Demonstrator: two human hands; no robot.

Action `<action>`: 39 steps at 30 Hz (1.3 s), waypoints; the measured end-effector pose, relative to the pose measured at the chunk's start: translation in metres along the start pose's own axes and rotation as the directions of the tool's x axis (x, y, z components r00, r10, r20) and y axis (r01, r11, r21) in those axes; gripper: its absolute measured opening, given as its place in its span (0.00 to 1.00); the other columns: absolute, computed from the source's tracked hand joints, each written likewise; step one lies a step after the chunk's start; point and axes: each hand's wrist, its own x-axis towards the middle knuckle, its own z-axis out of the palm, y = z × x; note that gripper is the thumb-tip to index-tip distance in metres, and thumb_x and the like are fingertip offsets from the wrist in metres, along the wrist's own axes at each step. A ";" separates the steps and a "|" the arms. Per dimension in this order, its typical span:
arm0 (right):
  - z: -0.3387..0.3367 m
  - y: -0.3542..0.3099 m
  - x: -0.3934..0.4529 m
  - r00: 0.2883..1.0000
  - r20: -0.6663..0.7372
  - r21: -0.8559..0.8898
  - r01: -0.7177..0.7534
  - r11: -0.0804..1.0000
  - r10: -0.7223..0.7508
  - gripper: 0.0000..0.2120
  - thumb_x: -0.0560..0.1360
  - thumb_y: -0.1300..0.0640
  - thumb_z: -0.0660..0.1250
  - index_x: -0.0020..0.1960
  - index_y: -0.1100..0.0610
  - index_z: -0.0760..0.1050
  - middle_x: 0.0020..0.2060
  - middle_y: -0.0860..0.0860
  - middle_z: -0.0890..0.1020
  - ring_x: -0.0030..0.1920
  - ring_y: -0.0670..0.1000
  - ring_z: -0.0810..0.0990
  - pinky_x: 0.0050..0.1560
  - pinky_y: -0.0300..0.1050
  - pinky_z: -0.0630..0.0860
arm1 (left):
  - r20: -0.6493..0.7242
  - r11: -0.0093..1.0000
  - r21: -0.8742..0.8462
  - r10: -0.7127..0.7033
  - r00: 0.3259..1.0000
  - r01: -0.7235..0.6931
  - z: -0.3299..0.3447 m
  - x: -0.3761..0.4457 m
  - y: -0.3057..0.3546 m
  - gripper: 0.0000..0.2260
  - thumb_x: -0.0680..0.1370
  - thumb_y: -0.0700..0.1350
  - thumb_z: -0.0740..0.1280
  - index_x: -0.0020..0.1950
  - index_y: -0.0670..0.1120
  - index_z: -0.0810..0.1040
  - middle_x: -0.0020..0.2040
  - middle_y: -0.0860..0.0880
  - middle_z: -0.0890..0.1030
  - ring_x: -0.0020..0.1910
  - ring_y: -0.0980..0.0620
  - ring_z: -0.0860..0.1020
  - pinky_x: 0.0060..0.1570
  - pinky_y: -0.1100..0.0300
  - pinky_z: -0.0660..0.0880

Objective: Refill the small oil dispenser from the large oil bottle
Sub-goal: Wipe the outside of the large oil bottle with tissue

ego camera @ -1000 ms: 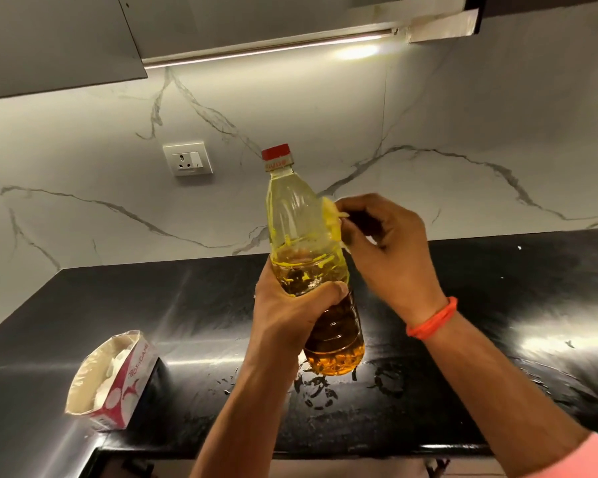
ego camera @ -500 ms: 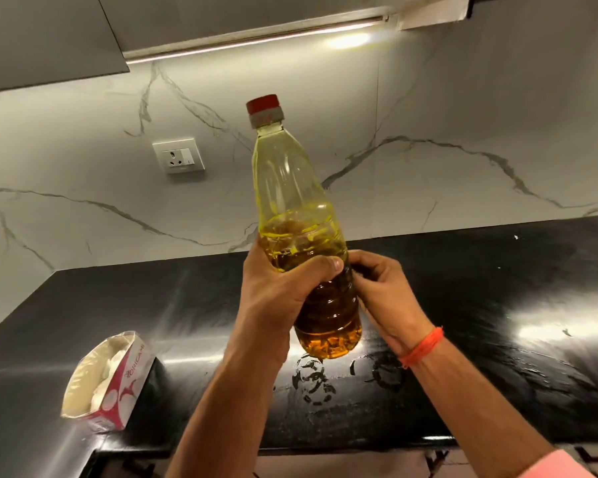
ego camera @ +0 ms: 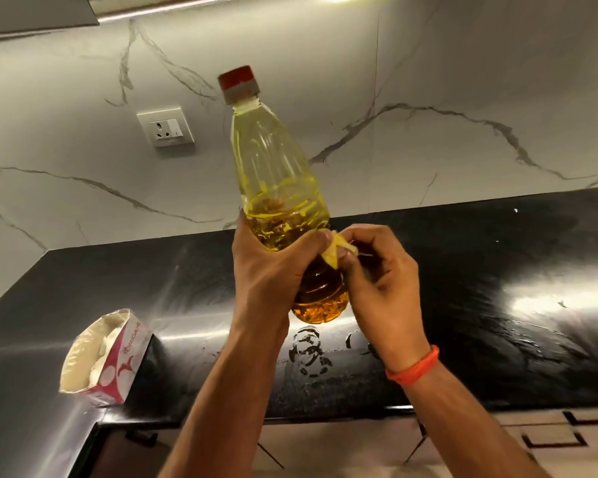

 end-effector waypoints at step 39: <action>0.031 0.015 -0.047 0.569 0.475 0.718 -0.692 0.078 0.672 0.11 0.72 0.70 0.68 0.53 0.64 0.79 0.38 0.56 0.84 0.34 0.47 0.83 0.36 0.38 0.81 | 0.039 0.995 -0.012 0.100 0.994 -0.099 0.015 0.006 0.022 0.29 0.65 0.42 0.79 0.63 0.50 0.75 0.49 0.53 0.85 0.47 0.55 0.86 0.43 0.66 0.80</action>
